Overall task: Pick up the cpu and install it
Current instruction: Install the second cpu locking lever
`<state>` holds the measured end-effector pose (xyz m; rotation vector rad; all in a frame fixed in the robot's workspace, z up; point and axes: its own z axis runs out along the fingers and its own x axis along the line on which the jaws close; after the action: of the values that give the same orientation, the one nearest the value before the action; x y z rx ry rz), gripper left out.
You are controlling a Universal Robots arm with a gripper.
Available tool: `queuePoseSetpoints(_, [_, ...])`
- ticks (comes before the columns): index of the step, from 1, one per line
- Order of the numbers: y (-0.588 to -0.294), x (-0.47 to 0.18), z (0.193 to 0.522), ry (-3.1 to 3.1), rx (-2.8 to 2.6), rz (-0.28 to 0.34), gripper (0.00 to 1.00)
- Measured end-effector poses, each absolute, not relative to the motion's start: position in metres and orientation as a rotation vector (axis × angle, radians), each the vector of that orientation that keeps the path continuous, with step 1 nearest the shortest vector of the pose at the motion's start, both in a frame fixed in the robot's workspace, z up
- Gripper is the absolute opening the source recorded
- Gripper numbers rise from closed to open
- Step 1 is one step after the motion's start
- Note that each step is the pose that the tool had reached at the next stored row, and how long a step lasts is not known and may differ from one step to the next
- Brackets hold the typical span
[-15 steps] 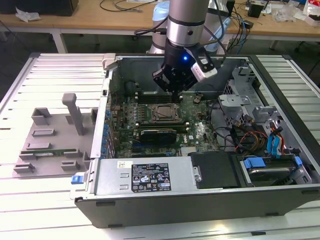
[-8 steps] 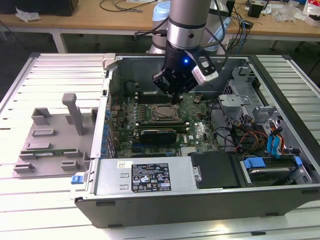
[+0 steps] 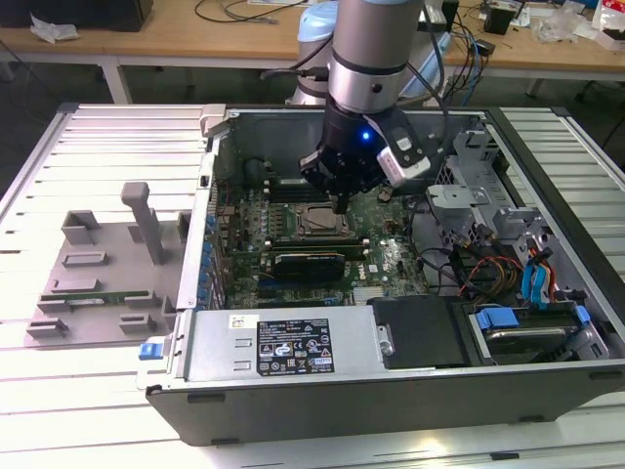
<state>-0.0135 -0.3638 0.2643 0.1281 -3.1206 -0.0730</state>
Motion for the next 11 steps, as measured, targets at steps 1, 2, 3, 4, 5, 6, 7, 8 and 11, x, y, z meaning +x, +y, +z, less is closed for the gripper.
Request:
queuePoseSetpoints(1, [-0.373,-0.016,0.262,-3.121,0.128,-0.105,0.11])
queuePoseSetpoints(2, [-0.377,-0.017,0.261,-3.120,0.128,-0.115,0.11])
queuePoseSetpoints(3, [-0.380,-0.019,0.259,-3.120,0.128,-0.122,0.11])
queuePoseSetpoints(4, [-0.382,-0.021,0.257,-3.120,0.128,-0.129,0.11])
queuePoseSetpoints(5, [-0.383,-0.022,0.256,-3.120,0.129,-0.139,0.11])
queuePoseSetpoints(6, [-0.383,-0.025,0.255,-3.119,0.129,-0.171,0.11])
queuePoseSetpoints(7, [-0.384,-0.027,0.253,-3.119,0.129,-0.189,0.11])
queuePoseSetpoints(8, [-0.384,-0.030,0.251,-3.119,0.129,-0.192,0.11])
queuePoseSetpoints(11, [-0.384,-0.041,0.243,-3.119,0.129,-0.193,0.11])
